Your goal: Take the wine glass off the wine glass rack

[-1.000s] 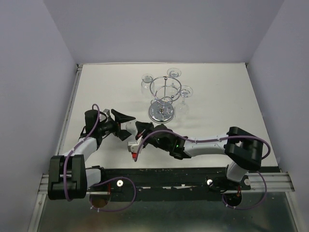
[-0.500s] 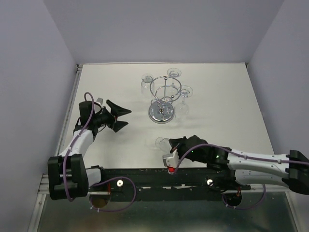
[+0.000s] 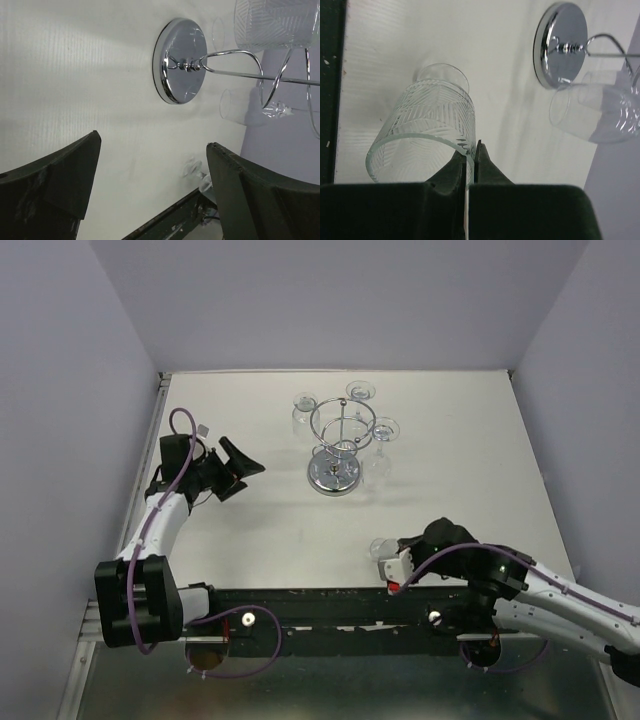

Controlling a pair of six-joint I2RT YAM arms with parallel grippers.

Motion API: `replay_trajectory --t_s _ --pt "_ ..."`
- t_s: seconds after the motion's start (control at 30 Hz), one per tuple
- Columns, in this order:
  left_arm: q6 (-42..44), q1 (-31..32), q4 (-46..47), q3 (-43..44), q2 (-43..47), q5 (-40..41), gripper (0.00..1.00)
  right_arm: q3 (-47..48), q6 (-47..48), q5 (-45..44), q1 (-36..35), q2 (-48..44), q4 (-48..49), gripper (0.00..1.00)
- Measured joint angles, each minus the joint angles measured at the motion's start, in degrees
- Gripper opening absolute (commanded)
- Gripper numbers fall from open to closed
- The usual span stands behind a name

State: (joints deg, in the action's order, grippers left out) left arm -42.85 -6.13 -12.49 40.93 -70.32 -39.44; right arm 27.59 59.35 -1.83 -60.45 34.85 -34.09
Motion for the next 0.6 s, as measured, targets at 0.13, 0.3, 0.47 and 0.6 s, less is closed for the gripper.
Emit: replay_trajectory --t_s 0.13,0.3,0.47,0.6 --pt "5.5 -0.2 -3.9 3.6 0.0 2.3 0.99 1.2 -0.4 2.0 9.4 0.5 -2.3 0.01" --pt "9.1 -0.2 -4.8 5.3 0.0 3.8 0.99 7.8 -1.1 5.8 25.0 9.1 -6.8 0.01" --pt "9.6 -0.2 -4.5 5.0 0.0 3.9 0.99 19.2 -4.0 9.3 42.2 23.5 -13.0 0.01" --pt "10.2 -0.3 -3.5 5.0 -0.3 3.9 0.99 30.0 -9.4 11.2 51.9 35.8 -15.7 0.01"
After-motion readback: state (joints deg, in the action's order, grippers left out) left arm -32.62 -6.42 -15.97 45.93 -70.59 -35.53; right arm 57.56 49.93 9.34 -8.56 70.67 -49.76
